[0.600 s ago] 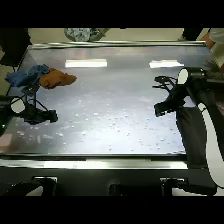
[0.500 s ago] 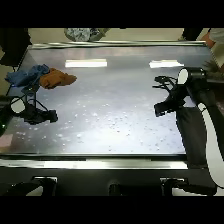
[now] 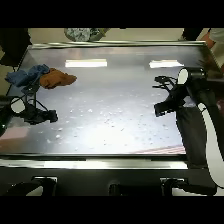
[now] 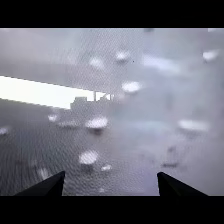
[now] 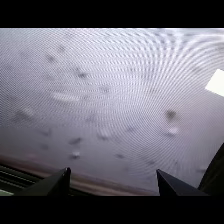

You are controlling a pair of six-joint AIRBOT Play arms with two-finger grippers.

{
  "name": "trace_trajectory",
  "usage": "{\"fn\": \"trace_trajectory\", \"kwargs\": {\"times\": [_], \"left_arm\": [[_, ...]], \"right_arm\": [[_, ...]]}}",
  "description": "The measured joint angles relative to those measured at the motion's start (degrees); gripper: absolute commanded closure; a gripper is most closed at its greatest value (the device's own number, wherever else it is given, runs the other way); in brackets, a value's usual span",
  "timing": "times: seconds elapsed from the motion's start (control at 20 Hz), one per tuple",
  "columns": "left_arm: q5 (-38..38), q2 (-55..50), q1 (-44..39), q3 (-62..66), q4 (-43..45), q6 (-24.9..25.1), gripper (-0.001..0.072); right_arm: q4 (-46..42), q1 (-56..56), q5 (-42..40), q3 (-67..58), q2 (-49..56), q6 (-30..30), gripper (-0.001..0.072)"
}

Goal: Fold the shirts.

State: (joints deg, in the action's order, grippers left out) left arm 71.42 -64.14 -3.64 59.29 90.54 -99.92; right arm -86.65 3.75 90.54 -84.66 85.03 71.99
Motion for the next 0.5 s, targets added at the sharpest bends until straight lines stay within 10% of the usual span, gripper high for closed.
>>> {"fn": "trace_trajectory", "kwargs": {"times": [0.5], "left_arm": [[-1.62, -0.02, 0.00, -0.09, 0.00, 0.00, 0.0026]], "right_arm": [[0.00, 0.00, -0.50, 0.00, 0.00, 0.00, 0.0062]]}}
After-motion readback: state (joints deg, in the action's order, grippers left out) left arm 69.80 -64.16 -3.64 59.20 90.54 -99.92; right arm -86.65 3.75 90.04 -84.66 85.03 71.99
